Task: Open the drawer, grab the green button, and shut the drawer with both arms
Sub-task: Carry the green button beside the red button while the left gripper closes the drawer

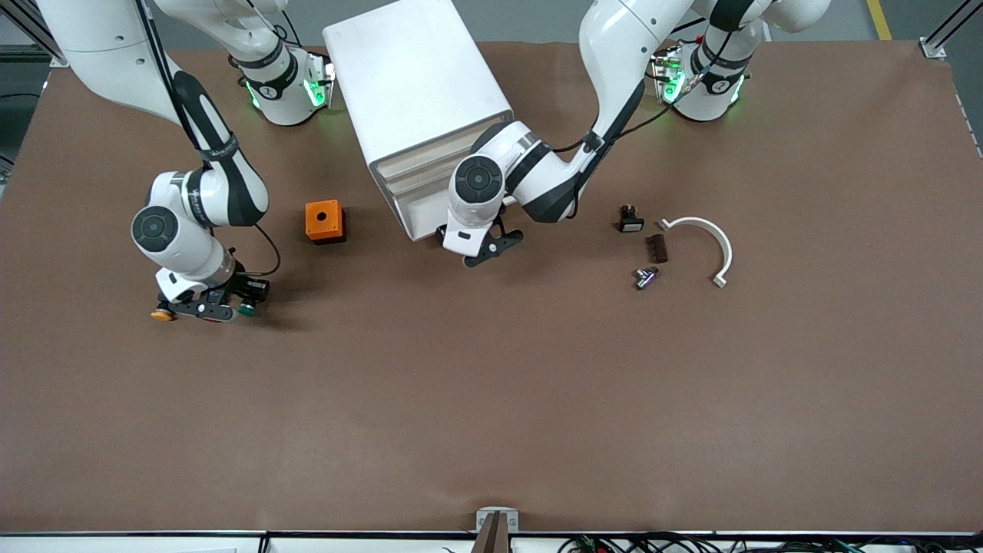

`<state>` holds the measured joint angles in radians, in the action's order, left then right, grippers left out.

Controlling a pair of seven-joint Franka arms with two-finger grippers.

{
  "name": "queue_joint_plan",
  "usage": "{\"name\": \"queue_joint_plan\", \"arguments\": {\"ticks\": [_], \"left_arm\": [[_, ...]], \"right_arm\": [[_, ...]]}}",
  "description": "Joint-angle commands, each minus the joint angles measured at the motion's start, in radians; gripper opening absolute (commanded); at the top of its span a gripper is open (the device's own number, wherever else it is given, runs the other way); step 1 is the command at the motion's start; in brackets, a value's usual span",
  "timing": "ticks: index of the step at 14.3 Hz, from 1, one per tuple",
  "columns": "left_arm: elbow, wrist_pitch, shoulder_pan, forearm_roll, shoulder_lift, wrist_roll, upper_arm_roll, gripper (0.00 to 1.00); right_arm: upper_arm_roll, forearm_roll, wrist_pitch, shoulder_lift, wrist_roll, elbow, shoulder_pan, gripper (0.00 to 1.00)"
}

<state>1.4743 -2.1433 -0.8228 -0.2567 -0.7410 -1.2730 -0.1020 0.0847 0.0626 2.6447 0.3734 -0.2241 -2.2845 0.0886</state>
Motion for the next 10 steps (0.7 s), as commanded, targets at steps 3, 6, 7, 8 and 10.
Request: {"name": "queue_joint_plan", "arguments": {"ticks": [3, 6, 7, 8, 10], "left_arm": [[-0.005, -0.004, -0.024, -0.064, -0.002, -0.012, -0.01, 1.0], [-0.006, -0.004, -0.026, -0.123, -0.001, -0.014, -0.018, 1.0], [-0.006, -0.004, -0.027, -0.156, -0.001, -0.008, -0.018, 1.0], [-0.006, -0.004, -0.027, -0.167, 0.002, -0.012, -0.018, 1.0], [-0.006, -0.004, -0.027, -0.191, 0.0, -0.014, -0.016, 1.0]], "right_arm": [[-0.014, 0.013, 0.035, 0.004, -0.006, -0.016, 0.008, 0.0], [-0.016, 0.013, 0.035, 0.004, -0.008, -0.015, 0.01, 0.0], [-0.014, 0.013, 0.035, 0.005, -0.008, -0.013, 0.01, 0.0], [-0.014, 0.013, 0.035, 0.007, -0.008, -0.012, 0.01, 0.0], [-0.014, 0.013, 0.035, 0.013, -0.009, 0.0, 0.008, 0.0]]}}
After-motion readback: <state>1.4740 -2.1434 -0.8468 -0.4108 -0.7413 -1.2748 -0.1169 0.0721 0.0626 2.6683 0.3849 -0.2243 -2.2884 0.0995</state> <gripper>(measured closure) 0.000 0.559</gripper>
